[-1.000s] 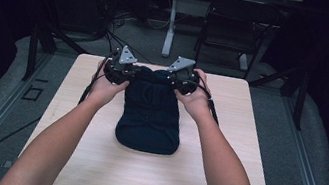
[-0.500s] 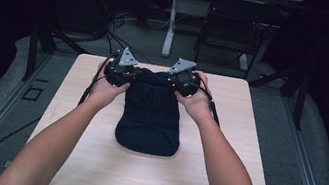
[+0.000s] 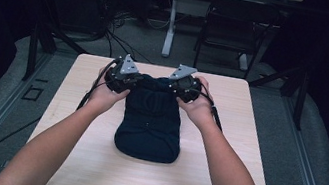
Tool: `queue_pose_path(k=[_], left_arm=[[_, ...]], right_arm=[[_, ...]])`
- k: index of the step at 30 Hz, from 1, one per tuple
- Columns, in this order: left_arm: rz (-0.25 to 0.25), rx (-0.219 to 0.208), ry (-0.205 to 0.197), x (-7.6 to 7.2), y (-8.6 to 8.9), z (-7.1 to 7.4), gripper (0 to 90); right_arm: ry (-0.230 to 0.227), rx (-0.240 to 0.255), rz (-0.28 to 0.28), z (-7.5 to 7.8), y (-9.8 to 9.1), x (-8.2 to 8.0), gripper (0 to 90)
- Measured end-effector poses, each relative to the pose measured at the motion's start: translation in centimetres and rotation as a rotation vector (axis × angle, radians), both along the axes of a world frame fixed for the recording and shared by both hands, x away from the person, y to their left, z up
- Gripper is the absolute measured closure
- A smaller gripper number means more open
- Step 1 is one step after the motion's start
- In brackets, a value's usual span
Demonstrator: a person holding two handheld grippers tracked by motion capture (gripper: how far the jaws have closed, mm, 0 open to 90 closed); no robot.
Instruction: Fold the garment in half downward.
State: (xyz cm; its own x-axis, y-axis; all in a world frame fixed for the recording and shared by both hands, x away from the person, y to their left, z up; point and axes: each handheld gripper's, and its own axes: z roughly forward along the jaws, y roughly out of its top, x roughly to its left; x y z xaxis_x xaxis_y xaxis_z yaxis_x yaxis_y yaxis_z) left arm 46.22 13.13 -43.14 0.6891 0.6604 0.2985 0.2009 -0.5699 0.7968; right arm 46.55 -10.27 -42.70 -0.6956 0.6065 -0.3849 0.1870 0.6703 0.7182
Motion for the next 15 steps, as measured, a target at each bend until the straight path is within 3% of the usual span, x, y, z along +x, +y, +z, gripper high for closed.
queue_pose_path(k=[11,14,15], left_arm=[[-0.015,-0.020,0.006,-1.4,0.5,-1.1,82.7],[-0.038,-0.008,0.005,-3.2,0.5,-2.9,82.8],[-0.038,-0.008,0.005,-3.2,0.5,-2.9,82.8]], right_arm=[[-0.009,-0.011,0.037,-0.6,-0.1,-1.3,82.7],[-0.031,-0.037,0.066,-1.7,0.1,-2.9,82.7],[-0.042,-0.052,0.076,-2.2,0.2,-3.4,82.7]])
